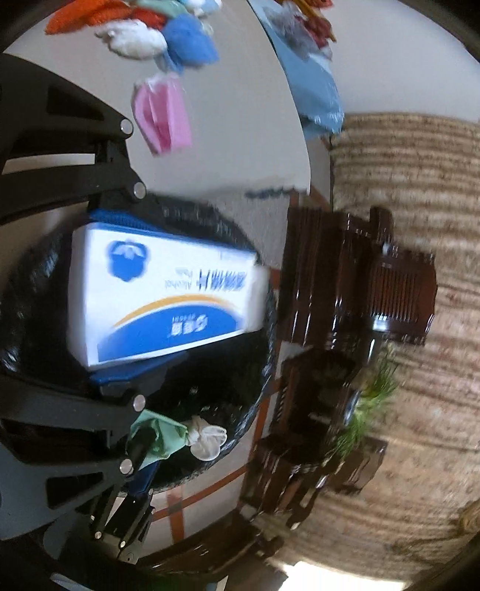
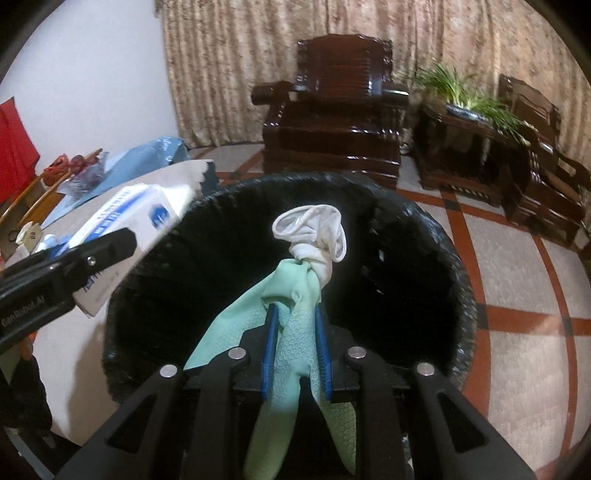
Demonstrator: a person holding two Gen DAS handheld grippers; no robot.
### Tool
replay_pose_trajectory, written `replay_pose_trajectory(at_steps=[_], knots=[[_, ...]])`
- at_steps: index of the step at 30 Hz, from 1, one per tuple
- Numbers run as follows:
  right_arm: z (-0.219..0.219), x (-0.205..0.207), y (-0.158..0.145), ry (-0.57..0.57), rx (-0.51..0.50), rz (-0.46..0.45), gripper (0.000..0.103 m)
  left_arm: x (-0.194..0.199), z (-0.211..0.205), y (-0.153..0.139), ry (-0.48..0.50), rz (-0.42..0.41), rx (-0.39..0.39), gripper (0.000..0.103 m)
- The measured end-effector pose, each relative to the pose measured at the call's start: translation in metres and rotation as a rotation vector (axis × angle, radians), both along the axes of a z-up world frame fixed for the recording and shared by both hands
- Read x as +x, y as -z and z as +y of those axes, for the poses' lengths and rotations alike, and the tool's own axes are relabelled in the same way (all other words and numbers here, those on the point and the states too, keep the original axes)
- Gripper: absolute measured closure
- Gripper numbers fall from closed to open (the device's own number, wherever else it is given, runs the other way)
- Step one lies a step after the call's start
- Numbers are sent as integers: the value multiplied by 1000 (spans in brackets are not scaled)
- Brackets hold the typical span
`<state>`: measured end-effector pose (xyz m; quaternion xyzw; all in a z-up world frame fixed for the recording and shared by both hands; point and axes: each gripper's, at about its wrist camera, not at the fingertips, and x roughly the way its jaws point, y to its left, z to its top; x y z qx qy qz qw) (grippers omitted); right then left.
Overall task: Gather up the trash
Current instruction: 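Drop the gloves and the white box into the black bin with both grippers, then return both tools to the table and approach the orange net and pink mask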
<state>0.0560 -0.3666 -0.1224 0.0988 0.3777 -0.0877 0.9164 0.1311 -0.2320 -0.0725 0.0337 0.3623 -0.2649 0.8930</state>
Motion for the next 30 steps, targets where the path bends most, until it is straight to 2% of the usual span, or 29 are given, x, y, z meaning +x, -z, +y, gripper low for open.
replay_pose_trajectory(at_steps=[2,4,8,10,12,15,19,25,30], knots=[[-4,-2,4,11,-4,9,77,1,-7,5,25,17,-4,44],[-5,-6,5,14,-7,8,74,2,-10,8,35,26,-7,34],[-4,-12,3,18,-27,0,52,-1,1,10,26,31,-15,29],[-2,-14,-1,20,-31,-15,38,-2,14,6,-9,24,-20,24],[3,-14,-8,19,-36,-40,19,-5,31,1,-49,14,-24,17],[17,-9,-21,4,-39,-82,6,-8,58,-7,-105,-8,-25,13],[39,-2,-32,-50,-19,-118,6,-16,99,-19,-193,-60,10,12],[95,15,-46,-187,-22,-177,6,-27,176,-32,-361,-136,88,12],[144,28,-50,-302,-1,-224,6,-29,243,-34,-492,-134,125,12]])
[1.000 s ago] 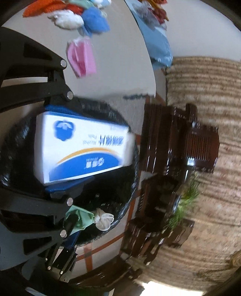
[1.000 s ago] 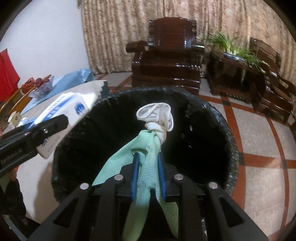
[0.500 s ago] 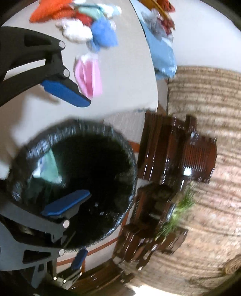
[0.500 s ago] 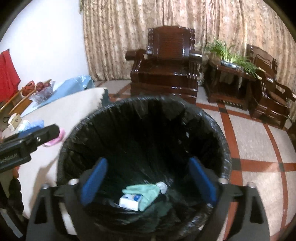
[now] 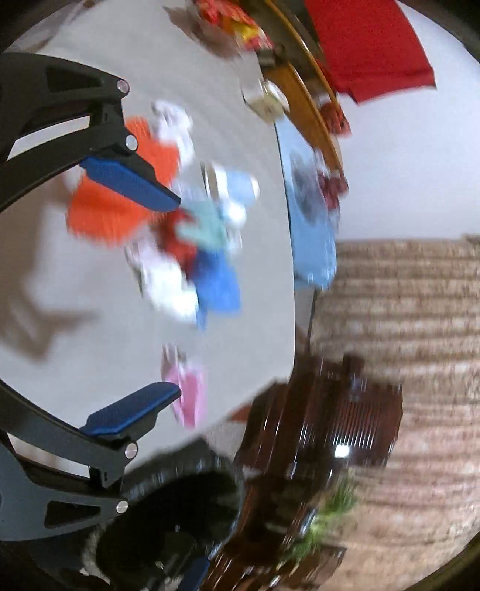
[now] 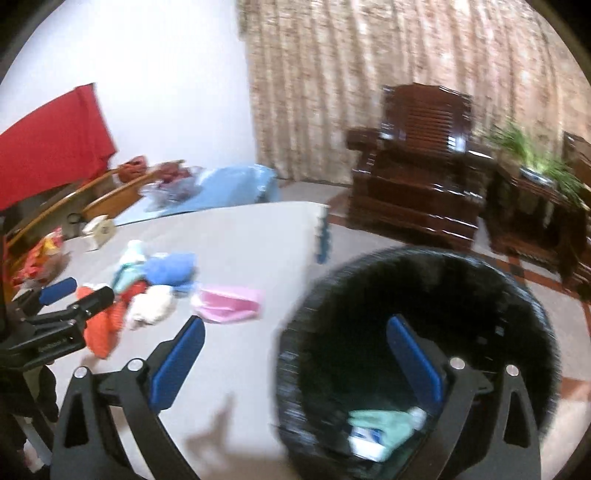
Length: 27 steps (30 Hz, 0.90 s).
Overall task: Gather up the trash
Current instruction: 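Return both tools to the table and approach the orange net and pink mask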
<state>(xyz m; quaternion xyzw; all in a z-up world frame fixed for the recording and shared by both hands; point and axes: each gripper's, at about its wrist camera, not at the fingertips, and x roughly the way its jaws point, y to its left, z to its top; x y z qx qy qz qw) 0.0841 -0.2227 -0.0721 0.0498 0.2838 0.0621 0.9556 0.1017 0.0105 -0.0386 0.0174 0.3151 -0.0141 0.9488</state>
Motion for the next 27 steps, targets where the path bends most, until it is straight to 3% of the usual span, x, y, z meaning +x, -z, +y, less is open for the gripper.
replay_pose_trajectory(at_steps=[8,20,27], knots=[[68,21,8,-144,-23,-23,6,-7,73,21,-142,52,-10,12],[95,50,32,-164,-63,24,7,13,78,63,-140,125,-83,13],[102,81,49,-154,-96,73,7,18,74,65,-140,117,-72,35]])
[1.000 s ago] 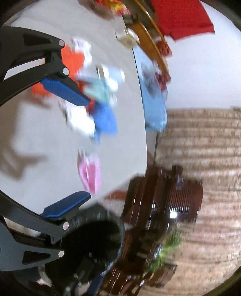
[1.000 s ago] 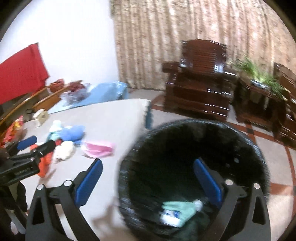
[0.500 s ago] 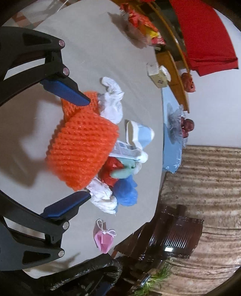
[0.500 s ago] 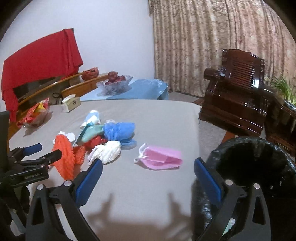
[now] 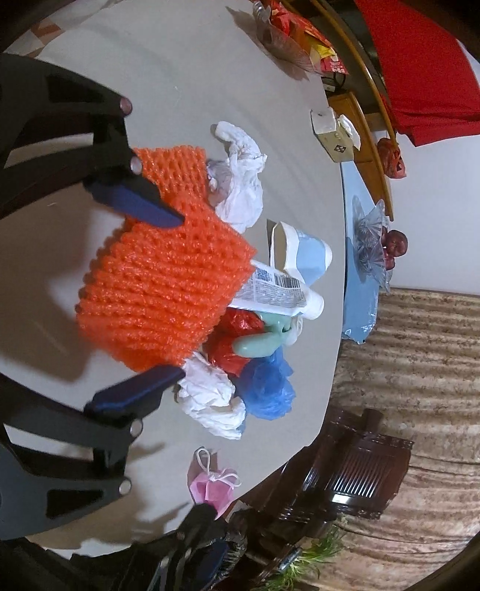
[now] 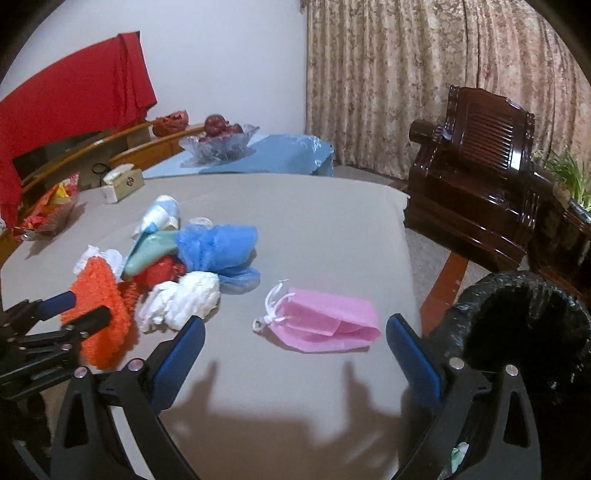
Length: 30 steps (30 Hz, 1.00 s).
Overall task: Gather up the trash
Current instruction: 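Return both tools to the table and approach the orange net and pink mask, then grasp the orange foam net with the left gripper while the right gripper grasps the pink mask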
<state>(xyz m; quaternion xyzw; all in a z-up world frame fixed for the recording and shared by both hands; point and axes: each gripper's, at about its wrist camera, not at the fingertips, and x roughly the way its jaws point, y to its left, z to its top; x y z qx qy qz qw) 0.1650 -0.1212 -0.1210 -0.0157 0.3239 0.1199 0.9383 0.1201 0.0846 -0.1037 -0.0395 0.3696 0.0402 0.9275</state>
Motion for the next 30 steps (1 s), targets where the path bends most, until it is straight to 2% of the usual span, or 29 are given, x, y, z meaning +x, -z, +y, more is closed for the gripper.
replay_pose_trajectory(at_steps=[1,3,4,7,8,10,11,12,16,18,21,23,24,25,30], knots=[[1,3,3,2,-2,6,7,0,-1,0,9,-5,-2,41],[2,12,7,7,-4,25,9,0,-2,-1,14,-12,3,46],[2,18,11,10,-7,38,10,0,-4,-1,21,-17,4,54],[2,33,19,17,-12,85,17,0,-7,-1,38,-23,-5,63],[1,37,22,19,-10,104,23,0,-8,-2,39,-24,-4,64],[0,44,25,25,-15,129,29,-2,-9,-2,58,-29,-17,77],[0,46,25,28,-27,132,37,-3,-13,-2,63,-28,-15,78],[1,47,25,23,-34,136,51,-3,-13,-3,65,-29,-12,81],[3,46,28,12,-52,147,75,-2,-16,-1,86,-26,-21,92],[2,44,26,6,-46,145,94,-4,-18,-1,93,-27,-24,96],[-1,40,22,-4,-23,136,97,-8,-19,-2,98,-28,-30,96],[-1,36,19,-13,-12,128,97,-12,-18,-3,91,-28,-32,86],[-1,34,19,-17,-6,129,97,-15,-16,-4,81,-30,-33,64],[-1,30,18,-24,6,126,97,-19,-14,-5,64,-35,-39,47],[7,9,14,-73,24,114,97,-22,4,-4,7,-27,-22,28]])
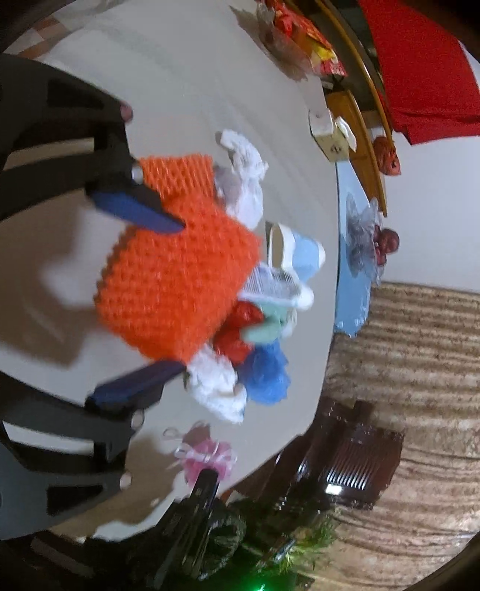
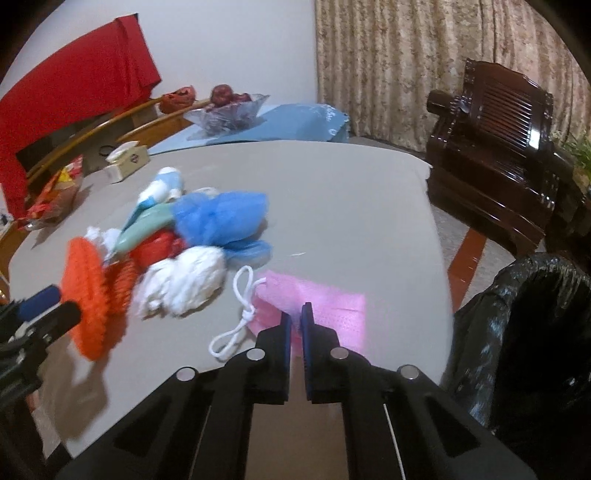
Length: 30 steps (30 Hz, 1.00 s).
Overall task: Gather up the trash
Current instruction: 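Grasp the orange foam net with the left gripper while the right gripper grasps the pink mask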
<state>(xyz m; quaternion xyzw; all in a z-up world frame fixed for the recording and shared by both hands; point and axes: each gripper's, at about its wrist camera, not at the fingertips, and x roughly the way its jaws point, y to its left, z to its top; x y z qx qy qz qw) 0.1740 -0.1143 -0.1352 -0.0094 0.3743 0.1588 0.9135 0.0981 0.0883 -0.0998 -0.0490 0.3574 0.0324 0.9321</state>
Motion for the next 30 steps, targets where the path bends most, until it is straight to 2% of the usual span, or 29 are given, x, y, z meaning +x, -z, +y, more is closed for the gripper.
replay_pose_trajectory(at_steps=[3,9,10,14,15,18,30], knots=[[6,-13,0,-30,-3,-3,97,7,10,10,-14,48,-31,17],[9,-24,0,-49,-10,3,97,19,14,31,4,128,-116,15],[9,-25,0,-48,-11,4,97,20,14,31,-1,124,-122,23],[5,-28,3,-44,-14,14,97,14,4,24,3,98,-92,45],[4,-29,3,-43,-12,18,97,13,2,23,10,94,-88,58],[2,-32,2,-41,-10,16,97,6,-7,16,38,69,-68,76],[-8,-48,-33,-37,26,-62,97,-7,-35,-21,106,-5,-31,80]])
